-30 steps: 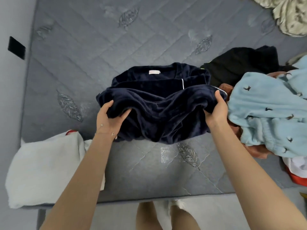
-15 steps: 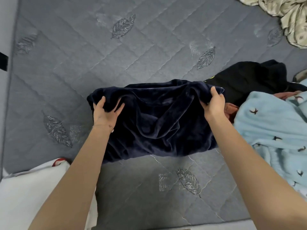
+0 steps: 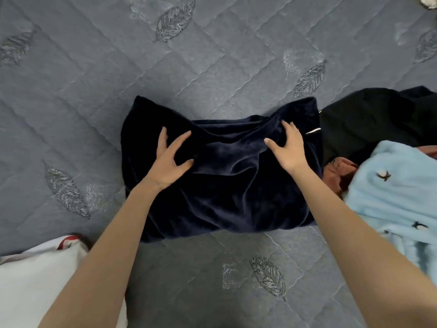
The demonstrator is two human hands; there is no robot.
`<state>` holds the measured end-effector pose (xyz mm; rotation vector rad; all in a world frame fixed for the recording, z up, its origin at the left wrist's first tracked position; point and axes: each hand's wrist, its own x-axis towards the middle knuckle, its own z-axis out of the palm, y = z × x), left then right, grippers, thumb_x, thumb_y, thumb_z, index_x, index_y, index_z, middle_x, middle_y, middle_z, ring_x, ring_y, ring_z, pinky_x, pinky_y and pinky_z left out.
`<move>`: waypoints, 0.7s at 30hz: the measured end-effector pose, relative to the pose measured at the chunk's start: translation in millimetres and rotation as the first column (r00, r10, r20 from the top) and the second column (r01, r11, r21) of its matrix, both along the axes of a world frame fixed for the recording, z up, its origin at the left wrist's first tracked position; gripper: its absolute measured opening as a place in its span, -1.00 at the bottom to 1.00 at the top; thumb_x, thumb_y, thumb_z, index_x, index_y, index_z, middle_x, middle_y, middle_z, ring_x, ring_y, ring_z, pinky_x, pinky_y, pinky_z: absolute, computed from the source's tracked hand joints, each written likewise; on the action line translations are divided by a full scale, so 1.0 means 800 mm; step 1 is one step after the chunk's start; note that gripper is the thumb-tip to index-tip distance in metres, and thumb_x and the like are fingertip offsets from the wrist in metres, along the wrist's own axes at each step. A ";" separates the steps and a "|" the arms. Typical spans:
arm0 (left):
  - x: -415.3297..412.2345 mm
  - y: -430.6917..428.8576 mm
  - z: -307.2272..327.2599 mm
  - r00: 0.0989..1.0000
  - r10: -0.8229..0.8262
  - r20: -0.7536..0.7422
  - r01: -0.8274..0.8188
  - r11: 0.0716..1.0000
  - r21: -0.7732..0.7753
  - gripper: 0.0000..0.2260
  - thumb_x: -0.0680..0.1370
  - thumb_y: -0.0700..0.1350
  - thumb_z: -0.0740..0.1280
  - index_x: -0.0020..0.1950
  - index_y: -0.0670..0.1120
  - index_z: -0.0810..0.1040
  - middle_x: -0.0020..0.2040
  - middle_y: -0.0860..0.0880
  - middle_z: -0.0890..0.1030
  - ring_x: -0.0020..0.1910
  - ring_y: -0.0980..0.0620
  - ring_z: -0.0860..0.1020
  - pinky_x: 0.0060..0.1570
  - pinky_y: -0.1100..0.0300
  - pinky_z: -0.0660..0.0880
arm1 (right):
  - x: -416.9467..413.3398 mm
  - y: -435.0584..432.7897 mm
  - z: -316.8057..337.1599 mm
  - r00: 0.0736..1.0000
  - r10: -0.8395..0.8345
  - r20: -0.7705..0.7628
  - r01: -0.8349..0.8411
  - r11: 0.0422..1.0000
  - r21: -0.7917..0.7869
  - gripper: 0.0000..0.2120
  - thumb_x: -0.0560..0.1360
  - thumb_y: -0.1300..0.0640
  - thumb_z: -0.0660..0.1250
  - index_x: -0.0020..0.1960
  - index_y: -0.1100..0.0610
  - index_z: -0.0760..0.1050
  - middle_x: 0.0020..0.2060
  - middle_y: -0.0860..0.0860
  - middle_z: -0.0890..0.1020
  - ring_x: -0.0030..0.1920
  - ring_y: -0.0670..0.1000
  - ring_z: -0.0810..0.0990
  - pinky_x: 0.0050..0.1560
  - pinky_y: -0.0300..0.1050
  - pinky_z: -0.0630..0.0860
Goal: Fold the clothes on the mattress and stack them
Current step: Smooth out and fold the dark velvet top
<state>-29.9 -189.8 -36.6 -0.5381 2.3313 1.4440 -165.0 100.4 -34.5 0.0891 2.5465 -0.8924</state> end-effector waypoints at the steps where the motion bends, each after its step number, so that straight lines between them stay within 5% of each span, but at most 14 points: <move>1: -0.001 0.002 -0.004 0.999 -0.034 0.002 0.034 0.997 -0.070 -0.51 0.55 -0.10 0.38 0.36 0.32 0.34 0.58 -0.08 -0.26 0.56 -0.02 -0.18 0.49 0.11 -0.08 | -0.002 0.001 -0.003 1.000 0.015 -0.012 -0.014 0.996 0.084 -0.29 0.54 -0.08 0.36 0.56 0.12 0.16 0.57 0.13 0.12 0.58 0.12 0.02 0.56 0.02 0.01; 5: -0.012 0.016 -0.010 1.000 0.014 0.004 -0.011 0.925 -0.379 -0.84 0.57 -0.09 0.34 0.15 -0.02 0.56 0.58 -0.18 -0.16 0.56 -0.12 -0.14 0.49 -0.14 -0.20 | -0.012 0.009 -0.010 1.000 -0.022 -0.014 0.025 0.964 0.264 -0.28 0.57 -0.22 0.23 0.59 0.06 0.07 0.59 0.13 -0.01 0.59 0.14 -0.11 0.54 0.00 -0.14; 8: -0.028 0.027 -0.007 0.982 0.169 -0.078 -0.186 0.899 -0.396 -0.89 0.58 -0.14 0.34 0.05 -0.15 0.58 0.57 -0.23 0.03 0.55 -0.18 0.05 0.49 -0.20 -0.05 | -0.020 0.020 -0.011 0.998 -0.057 -0.009 0.057 0.940 0.337 -0.27 0.57 -0.28 0.17 0.60 0.03 0.04 0.60 0.12 -0.02 0.59 0.14 -0.13 0.55 0.03 -0.18; 12: -0.056 0.022 0.020 0.723 0.582 -0.372 -0.665 0.732 -0.147 -0.85 0.57 -0.17 0.34 0.00 -0.28 0.57 0.46 -0.25 0.32 0.48 -0.04 0.26 0.36 0.49 0.09 | -0.020 0.029 -0.010 0.997 -0.055 -0.046 0.068 0.922 0.382 -0.30 0.59 -0.32 0.08 0.61 -0.04 0.00 0.60 0.07 -0.04 0.59 0.10 -0.20 0.52 0.14 -0.28; 14: -0.067 0.015 0.026 0.641 0.623 -0.448 -0.729 0.677 -0.101 -0.84 0.57 -0.15 0.34 0.04 -0.24 0.58 0.44 -0.22 0.37 0.46 0.00 0.28 0.33 0.50 0.11 | -0.020 0.035 -0.005 0.995 -0.063 -0.079 0.086 0.938 0.336 -0.31 0.58 -0.31 0.10 0.60 -0.07 0.00 0.60 0.05 -0.05 0.58 0.10 -0.20 0.51 0.16 -0.28; 18: -0.069 0.017 0.018 0.841 0.508 -0.186 -0.537 0.746 -0.394 -0.64 0.63 0.01 0.23 0.43 0.00 0.42 0.58 -0.13 0.11 0.56 -0.05 0.05 0.50 -0.18 -0.08 | -0.010 0.060 0.005 0.989 -0.080 -0.127 0.109 0.963 0.245 -0.21 0.51 -0.29 0.28 0.60 -0.06 0.02 0.60 0.06 -0.01 0.59 0.10 -0.09 0.53 0.10 -0.14; 21: -0.046 0.039 0.020 0.965 0.136 -0.222 -0.243 0.778 -0.580 -0.55 0.64 0.06 0.15 0.54 0.07 0.24 0.59 -0.17 0.01 0.57 -0.18 -0.06 0.46 -0.25 -0.19 | 0.009 0.081 0.008 0.971 -0.220 -0.093 0.229 0.968 0.100 -0.11 0.45 -0.27 0.39 0.59 0.01 0.05 0.54 0.09 0.16 0.53 0.10 0.15 0.52 0.04 0.12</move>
